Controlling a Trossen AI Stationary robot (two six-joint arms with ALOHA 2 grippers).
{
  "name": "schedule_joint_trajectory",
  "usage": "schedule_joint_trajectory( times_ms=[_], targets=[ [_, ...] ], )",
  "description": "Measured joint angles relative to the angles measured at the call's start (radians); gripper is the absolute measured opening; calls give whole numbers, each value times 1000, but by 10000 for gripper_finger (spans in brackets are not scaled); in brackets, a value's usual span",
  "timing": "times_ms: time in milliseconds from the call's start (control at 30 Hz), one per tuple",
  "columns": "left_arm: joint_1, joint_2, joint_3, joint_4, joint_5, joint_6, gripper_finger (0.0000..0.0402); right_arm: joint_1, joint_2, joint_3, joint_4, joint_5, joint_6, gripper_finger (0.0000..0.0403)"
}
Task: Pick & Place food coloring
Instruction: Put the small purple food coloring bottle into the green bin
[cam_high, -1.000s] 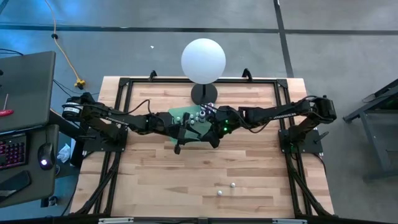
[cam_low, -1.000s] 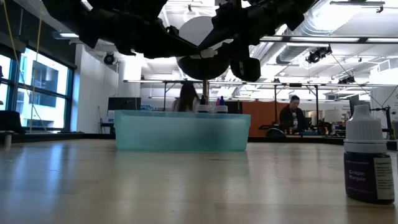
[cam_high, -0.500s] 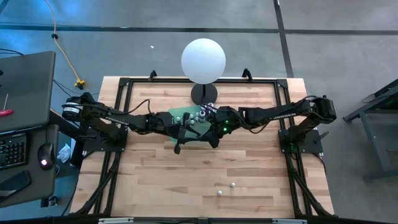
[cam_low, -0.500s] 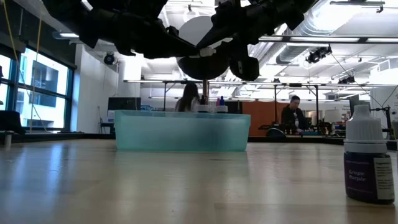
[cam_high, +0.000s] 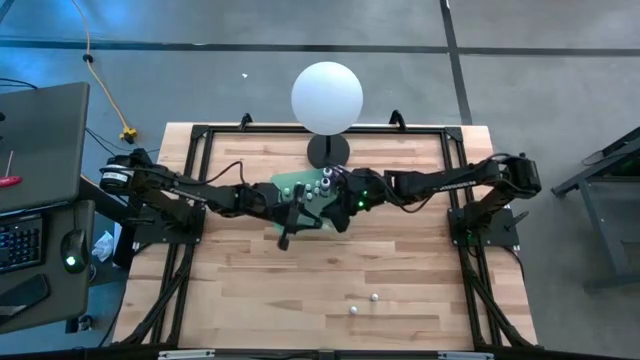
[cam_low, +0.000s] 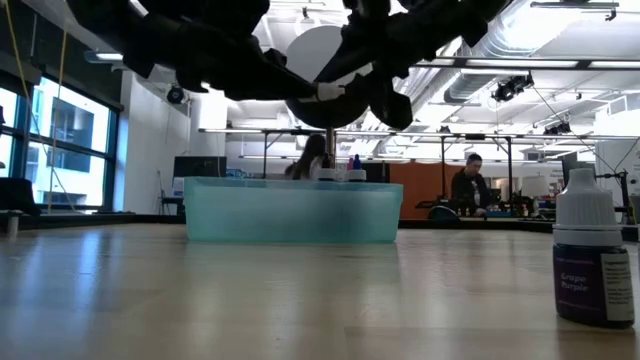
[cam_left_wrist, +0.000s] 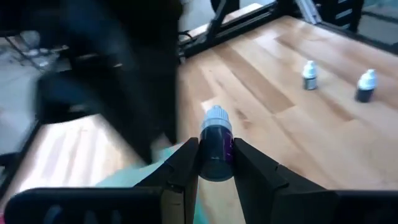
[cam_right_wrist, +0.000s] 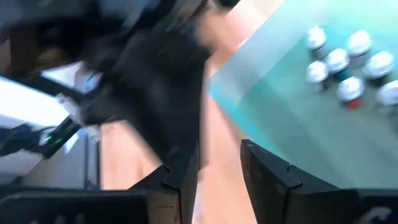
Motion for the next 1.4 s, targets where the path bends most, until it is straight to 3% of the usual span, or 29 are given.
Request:
schedule_joint_trajectory(
  times_ms=[100, 467, 600, 767, 967, 1400],
  targets=[
    [-1, 0, 0, -25, -8, -32, 82, -2, 0, 0, -6, 34, -21, 126],
    [1, 0, 0, -8, -128, -59, 81, 6, -14, 0, -7, -23, -129, 147],
    [1, -2, 0, -6, -138, -70, 80, 6, -49, 0, -9, 30, -219, 144],
    [1, -31, 0, 8, -233, -63, 80, -2, -154, 0, -23, 114, -306, 143],
    [0, -67, 0, 141, -206, -60, 80, 9, -204, 0, -82, 251, -336, 145],
    [1, -66, 0, 190, -239, 5, 80, 7, -179, -5, -10, 131, -262, 143]
  ],
)
